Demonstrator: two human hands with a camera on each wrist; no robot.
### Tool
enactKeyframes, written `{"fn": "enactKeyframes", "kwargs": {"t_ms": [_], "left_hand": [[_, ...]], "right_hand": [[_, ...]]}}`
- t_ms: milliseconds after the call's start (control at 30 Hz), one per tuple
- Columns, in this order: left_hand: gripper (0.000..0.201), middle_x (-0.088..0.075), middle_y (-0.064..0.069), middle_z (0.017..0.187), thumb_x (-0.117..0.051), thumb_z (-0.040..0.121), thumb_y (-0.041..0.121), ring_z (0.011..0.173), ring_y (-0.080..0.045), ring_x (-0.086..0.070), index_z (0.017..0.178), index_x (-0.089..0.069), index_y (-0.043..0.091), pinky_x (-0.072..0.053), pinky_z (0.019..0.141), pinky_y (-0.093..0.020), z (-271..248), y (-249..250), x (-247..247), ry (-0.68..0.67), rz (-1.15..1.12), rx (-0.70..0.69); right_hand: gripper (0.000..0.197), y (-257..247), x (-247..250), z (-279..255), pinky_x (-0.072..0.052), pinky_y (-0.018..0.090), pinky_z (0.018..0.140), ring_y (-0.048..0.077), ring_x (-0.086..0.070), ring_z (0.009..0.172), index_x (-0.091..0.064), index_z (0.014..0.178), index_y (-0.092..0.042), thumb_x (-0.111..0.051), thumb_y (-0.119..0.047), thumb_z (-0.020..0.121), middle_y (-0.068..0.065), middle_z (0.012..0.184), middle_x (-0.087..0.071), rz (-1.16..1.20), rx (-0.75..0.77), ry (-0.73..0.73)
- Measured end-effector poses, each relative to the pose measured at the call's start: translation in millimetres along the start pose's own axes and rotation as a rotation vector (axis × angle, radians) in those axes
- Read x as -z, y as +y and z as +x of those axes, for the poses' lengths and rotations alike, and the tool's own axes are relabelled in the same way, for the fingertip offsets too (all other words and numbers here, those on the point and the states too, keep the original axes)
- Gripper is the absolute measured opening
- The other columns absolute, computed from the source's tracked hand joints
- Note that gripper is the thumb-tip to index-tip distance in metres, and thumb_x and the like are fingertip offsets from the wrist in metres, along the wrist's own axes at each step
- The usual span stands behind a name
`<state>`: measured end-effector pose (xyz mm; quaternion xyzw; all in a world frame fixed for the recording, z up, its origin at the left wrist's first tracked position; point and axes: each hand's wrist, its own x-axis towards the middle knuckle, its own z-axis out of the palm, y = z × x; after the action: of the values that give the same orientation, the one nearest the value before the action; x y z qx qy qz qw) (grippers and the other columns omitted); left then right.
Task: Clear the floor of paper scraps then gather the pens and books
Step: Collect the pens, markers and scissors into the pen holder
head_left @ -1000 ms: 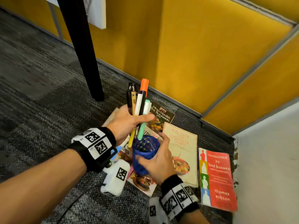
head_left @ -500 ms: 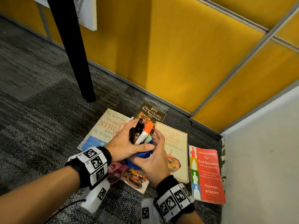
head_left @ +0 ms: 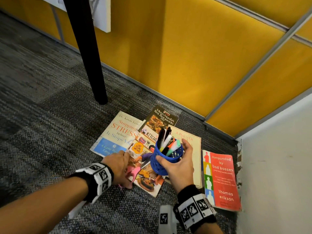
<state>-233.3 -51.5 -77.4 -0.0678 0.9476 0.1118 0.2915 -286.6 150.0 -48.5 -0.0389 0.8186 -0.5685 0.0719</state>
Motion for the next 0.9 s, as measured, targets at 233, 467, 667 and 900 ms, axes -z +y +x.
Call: {"fn": "enactKeyframes", "kwargs": {"t_ms": [233,467,667,900], "left_hand": [[0.04,-0.061,-0.008,0.119,-0.059,0.09,0.037,0.107,-0.026,-0.061,0.123,-0.054,0.015,-0.051,0.092,-0.035,9.4,-15.6,5.6,0.114,-0.064,-0.097],[0.02,-0.067,-0.013,0.098,-0.05,0.098,0.024,0.086,-0.028,-0.063,0.102,-0.057,0.006,-0.045,0.071,-0.031,2.2,-25.3,60.6,0.255,-0.395,-0.135],[0.052,-0.041,0.006,0.053,-0.05,0.089,0.057,0.044,-0.008,-0.031,0.083,-0.071,0.009,-0.025,0.046,-0.02,-28.4,-5.6,119.4,0.476,-0.656,-0.266],[0.04,-0.052,0.005,0.055,-0.055,0.09,0.053,0.05,-0.014,-0.045,0.067,-0.05,0.021,-0.038,0.053,-0.031,-31.8,31.3,127.5,0.475,-0.33,-0.427]], "right_hand": [[0.087,12.8,-5.1,-3.0,-0.051,0.029,0.096,0.007,-0.061,0.11,-0.038,0.131,-0.034,-0.09,-0.024,0.062,-0.006,0.126,-0.055,0.124,-0.069,-0.012],[0.099,14.5,-11.3,0.5,-0.048,0.045,0.103,0.015,-0.058,0.119,-0.033,0.133,-0.043,-0.088,-0.046,0.05,-0.008,0.131,-0.052,0.056,-0.047,-0.031],[0.098,10.5,-13.6,0.9,-0.047,0.043,0.105,0.016,-0.055,0.121,-0.033,0.134,-0.041,-0.088,-0.04,0.053,-0.007,0.135,-0.049,0.016,-0.039,-0.058],[0.103,-1.1,-14.8,-2.8,-0.045,0.034,0.103,0.013,-0.055,0.12,-0.03,0.139,-0.036,-0.088,-0.04,0.054,-0.008,0.133,-0.05,-0.079,0.031,-0.076]]}}
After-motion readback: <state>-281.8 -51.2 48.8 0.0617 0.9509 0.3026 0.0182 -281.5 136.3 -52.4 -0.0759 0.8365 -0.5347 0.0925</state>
